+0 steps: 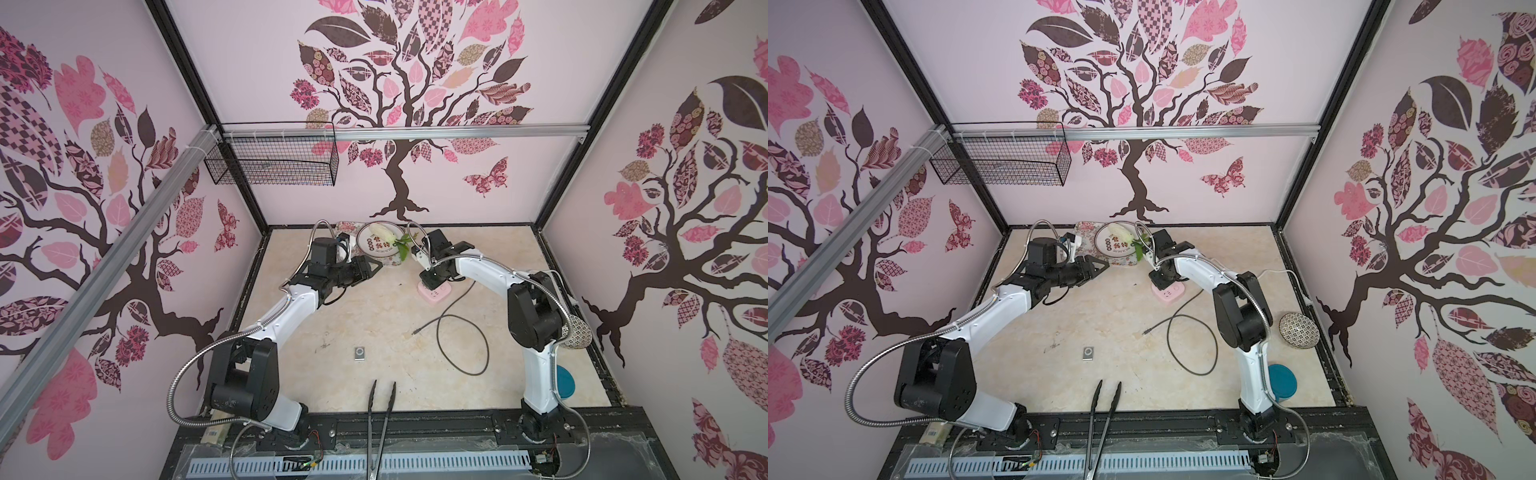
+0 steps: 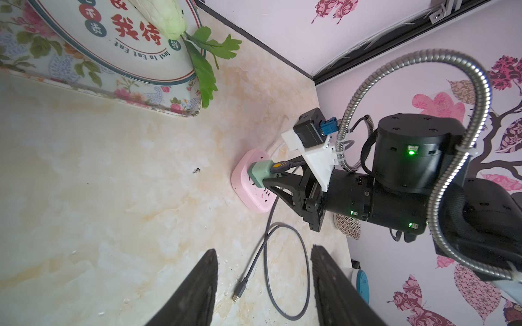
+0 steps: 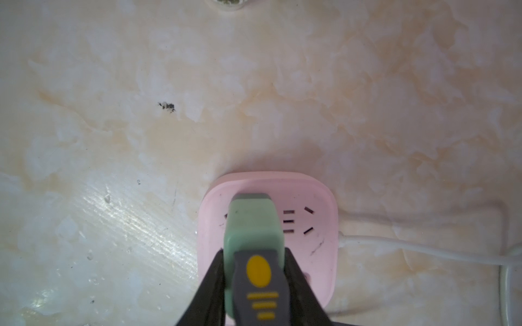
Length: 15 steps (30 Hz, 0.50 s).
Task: Charge mp3
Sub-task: Insert the plug into the socket.
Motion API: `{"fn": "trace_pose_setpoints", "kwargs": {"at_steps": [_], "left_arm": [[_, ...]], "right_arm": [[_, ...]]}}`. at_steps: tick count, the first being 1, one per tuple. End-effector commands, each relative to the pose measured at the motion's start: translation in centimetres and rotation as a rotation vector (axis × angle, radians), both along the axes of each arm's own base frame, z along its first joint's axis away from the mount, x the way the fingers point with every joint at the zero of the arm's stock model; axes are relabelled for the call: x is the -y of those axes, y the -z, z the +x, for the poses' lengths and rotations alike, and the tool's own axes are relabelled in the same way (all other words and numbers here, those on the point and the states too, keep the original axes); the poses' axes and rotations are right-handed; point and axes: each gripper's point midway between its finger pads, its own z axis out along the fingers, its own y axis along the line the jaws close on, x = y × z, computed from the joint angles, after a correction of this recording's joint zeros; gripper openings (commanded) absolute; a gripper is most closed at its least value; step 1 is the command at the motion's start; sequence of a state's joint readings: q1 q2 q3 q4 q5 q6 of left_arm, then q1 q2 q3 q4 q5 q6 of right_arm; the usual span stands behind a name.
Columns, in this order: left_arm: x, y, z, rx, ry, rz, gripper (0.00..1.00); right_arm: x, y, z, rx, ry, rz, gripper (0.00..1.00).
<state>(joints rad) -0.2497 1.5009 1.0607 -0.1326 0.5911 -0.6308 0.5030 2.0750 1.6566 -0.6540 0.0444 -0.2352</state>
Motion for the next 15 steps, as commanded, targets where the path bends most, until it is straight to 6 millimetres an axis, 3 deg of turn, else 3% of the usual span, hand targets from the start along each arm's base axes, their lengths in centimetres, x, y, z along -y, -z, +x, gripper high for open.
{"fn": "trace_pose_setpoints", "kwargs": {"at_steps": [1,9,12,15], "left_arm": [[-0.3,-2.5,0.1,0.07,-0.004,0.031,0.55],[-1.0,-1.9,-1.0,0.024,-0.012,0.109,0.55],[-2.3,0.4,-2.5,-0.07,-0.03,0.323,0.56],[-2.6,1.2,-3.9,-0.114,-0.027,0.362,0.56]], "right_arm": [[2.1,5.3,-2.8,-0.136,0.011,-0.124,0.0],[2.4,8.2,-3.8,-0.163,0.041,-0.114,0.01],[1.6,6.9,-3.7,-0.15,0.051,-0.057,0.17],[1.0,4.4,-3.3,-0.111,0.065,-0.006,0.34]]}}
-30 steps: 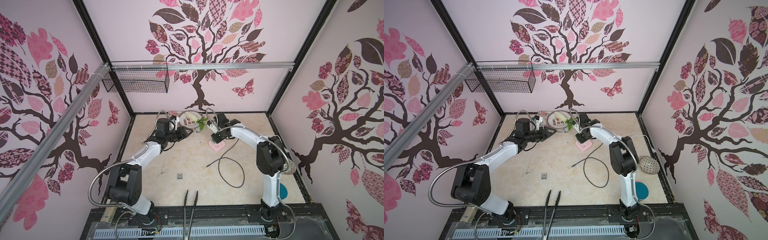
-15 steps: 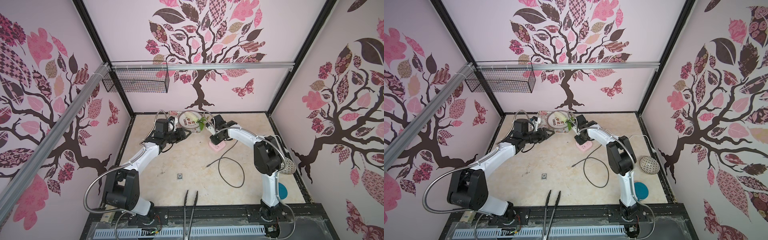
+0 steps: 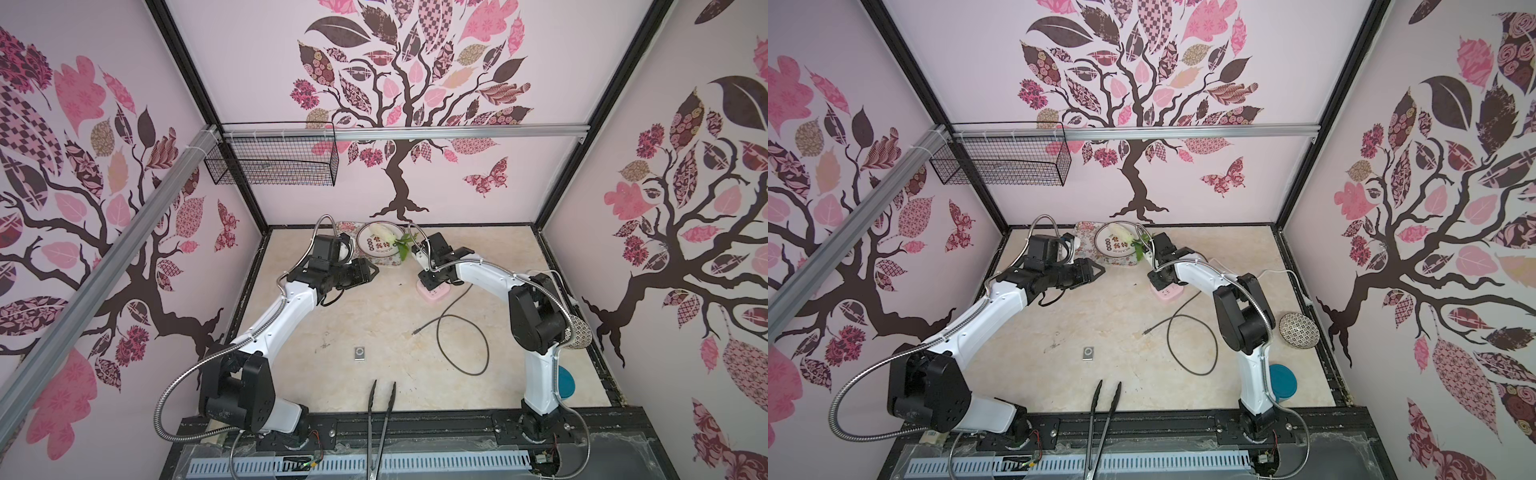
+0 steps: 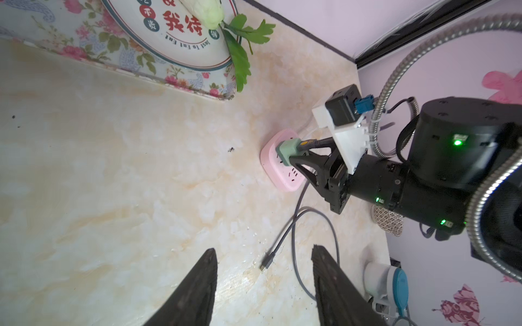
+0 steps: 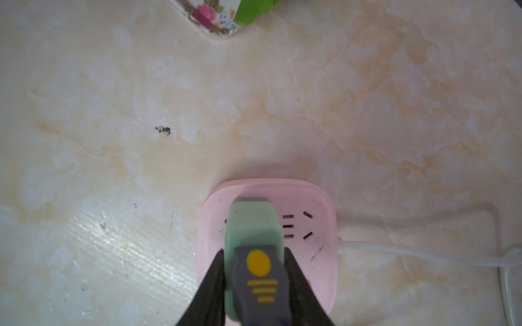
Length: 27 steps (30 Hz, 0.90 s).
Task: Charge mp3
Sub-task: Insert the plug into the socket, then pick up the MP3 player from the center of the board.
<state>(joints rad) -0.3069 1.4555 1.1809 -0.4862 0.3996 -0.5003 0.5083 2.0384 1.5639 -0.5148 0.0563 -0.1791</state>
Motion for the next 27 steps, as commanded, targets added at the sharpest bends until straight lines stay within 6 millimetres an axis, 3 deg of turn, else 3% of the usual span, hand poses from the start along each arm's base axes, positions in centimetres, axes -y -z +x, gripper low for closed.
{"fn": "trace_pose_setpoints", "kwargs": {"at_steps": [1,4,8,13,16,20,23,27], "left_arm": [[-1.6,1.2,-2.0,-0.06,-0.014,0.13,0.56],[-2.1,1.3,-3.0,-0.07,-0.035,0.158,0.59],[-2.8,1.8,-4.8,-0.112,-0.059,0.214,0.6],[-4.4,4.8,-9.3,-0.259,-0.079,0.326,0.6],[-5.2,7.0,-12.1,-0.348,-0.098,0.42,0.61],[-4.5,9.5,-14.8,-0.412,-0.084,0.498,0.6],[-3.4,10.9,-15.4,-0.409,-0.077,0.502,0.6],[-3.6,12.3,-15.9,-0.428,-0.108,0.538,0.59]], "right_arm": [[1.3,3.5,-3.7,-0.164,0.014,-0.043,0.39],[1.1,1.4,-3.8,-0.132,0.014,-0.007,0.56],[0.5,-0.8,-4.3,-0.112,0.014,0.065,0.59],[-0.9,-5.5,-5.2,-0.079,0.016,0.216,0.63],[-1.0,-8.4,-5.9,-0.051,0.045,0.283,0.71],[-1.7,-11.2,-8.2,-0.057,0.039,0.429,0.7],[-2.5,-11.8,-10.1,-0.094,0.037,0.548,0.68],[-3.7,-12.0,-12.6,-0.171,0.018,0.679,0.62]]}}
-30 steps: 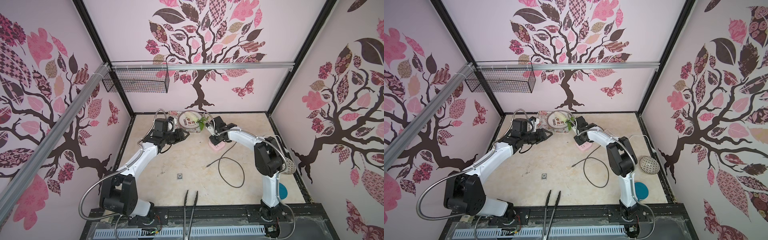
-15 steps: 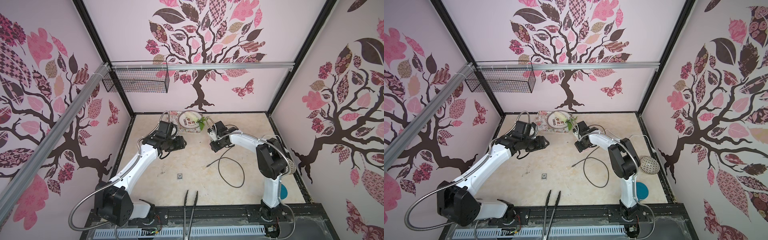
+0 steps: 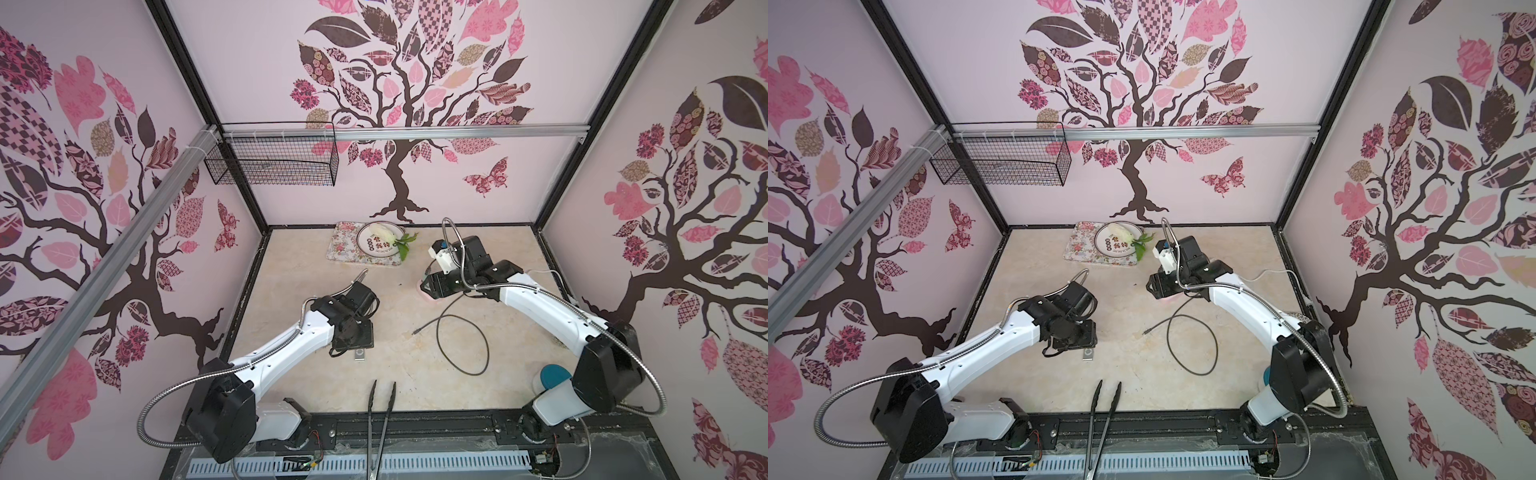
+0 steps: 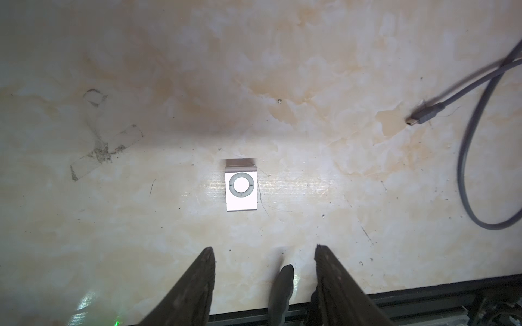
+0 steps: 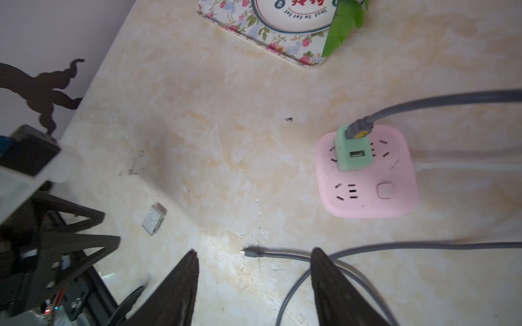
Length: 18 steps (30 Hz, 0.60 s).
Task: Charge mp3
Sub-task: Pick up the MP3 player from the center of the board.
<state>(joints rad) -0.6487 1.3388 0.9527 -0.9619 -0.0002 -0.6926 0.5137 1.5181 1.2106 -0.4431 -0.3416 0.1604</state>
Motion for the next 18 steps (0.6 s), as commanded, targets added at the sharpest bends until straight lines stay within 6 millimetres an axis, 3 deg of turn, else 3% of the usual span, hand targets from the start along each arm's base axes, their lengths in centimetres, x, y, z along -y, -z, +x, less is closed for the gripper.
{"fn": "trace_pose_setpoints", "kwargs": {"at_steps": [1,9,18], "left_arm": [[-0.6,1.3,0.0,0.009,-0.055,0.045,0.59],[-0.3,4.9,-1.0,-0.017,-0.053,0.03,0.59],[0.1,6.7,-0.3,-0.027,-0.016,0.063,0.58]], "right_arm": [[-2.2,-0.9,-2.2,-0.084,-0.044,0.177,0.61],[-5.4,2.0,-5.6,-0.202,-0.13,0.271,0.6],[-6.4,3.2,-6.2,-0.258,-0.152,0.303,0.52]]}}
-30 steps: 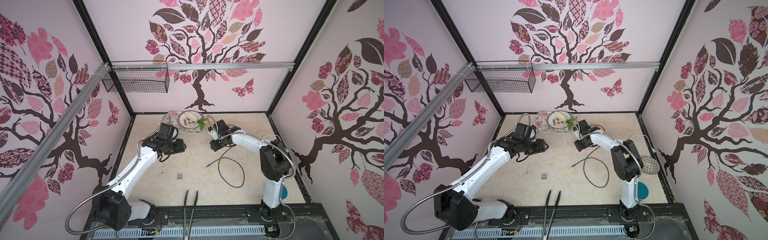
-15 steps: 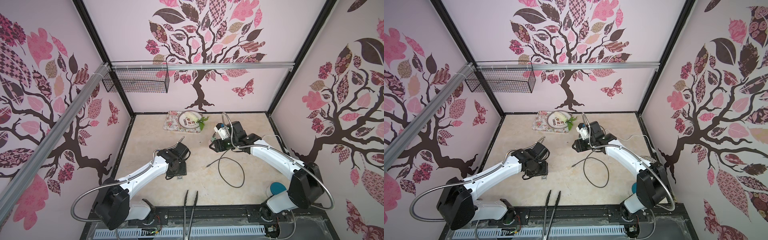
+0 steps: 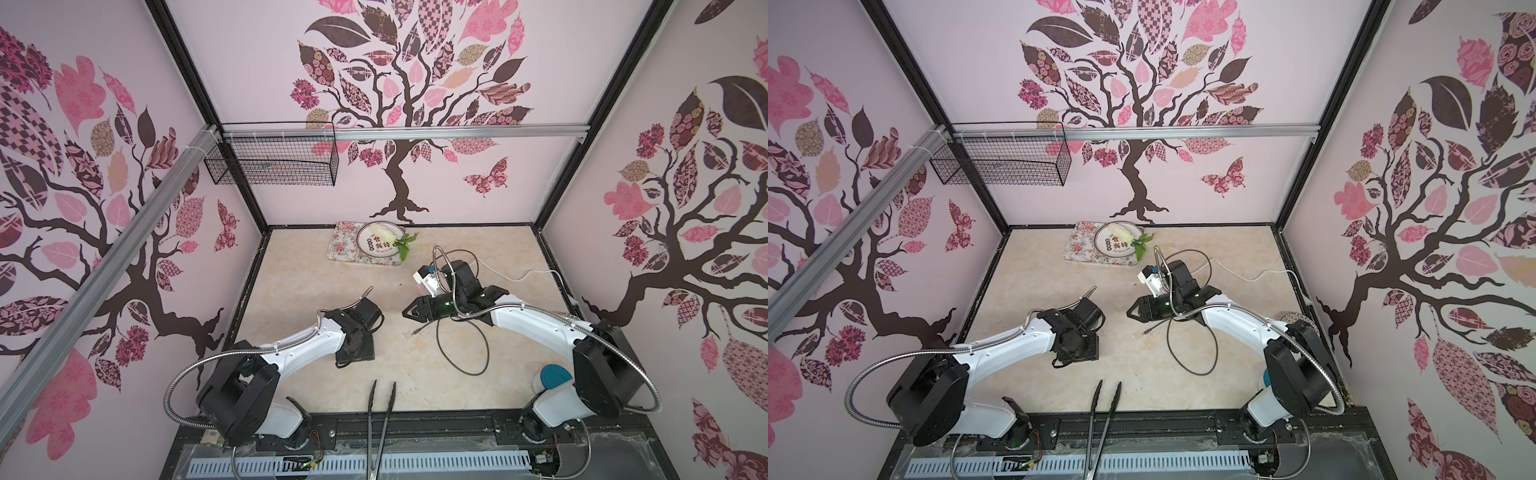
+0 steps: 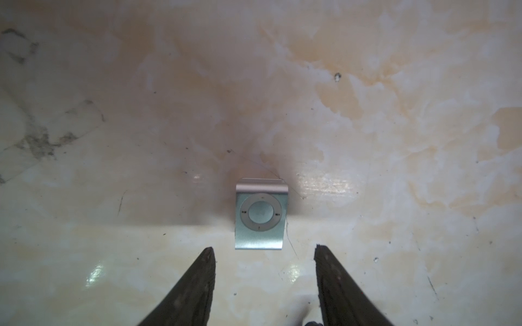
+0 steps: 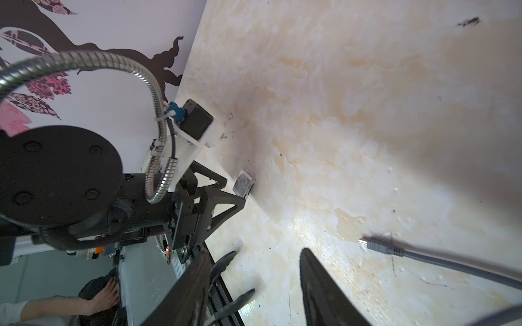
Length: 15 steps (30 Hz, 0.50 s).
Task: Charge mp3
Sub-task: Pick up the MP3 player from the center of the board.
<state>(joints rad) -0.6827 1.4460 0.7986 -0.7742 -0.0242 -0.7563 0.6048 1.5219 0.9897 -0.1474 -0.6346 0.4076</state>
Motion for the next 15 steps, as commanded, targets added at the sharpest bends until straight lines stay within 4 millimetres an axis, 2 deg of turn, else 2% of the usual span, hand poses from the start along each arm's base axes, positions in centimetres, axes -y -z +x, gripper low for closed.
{"fn": "trace_pose_setpoints", "kwargs": {"at_steps": [1,7,15], "left_arm": [[0.2,0.9,0.6,0.015,0.019,0.015,0.57],[0.0,1.7,0.1,-0.001,0.009,0.014,0.53],[-0.2,2.4,-0.3,-0.015,0.009,0.019,0.33]], "right_arm": [[-0.6,0.6,-0.1,-0.036,-0.02,0.018,0.51],[-0.8,1.5,-0.1,-0.056,-0.03,0.001,0.5],[-1.0,2.3,-0.1,-0.08,-0.041,-0.006,0.48]]}}
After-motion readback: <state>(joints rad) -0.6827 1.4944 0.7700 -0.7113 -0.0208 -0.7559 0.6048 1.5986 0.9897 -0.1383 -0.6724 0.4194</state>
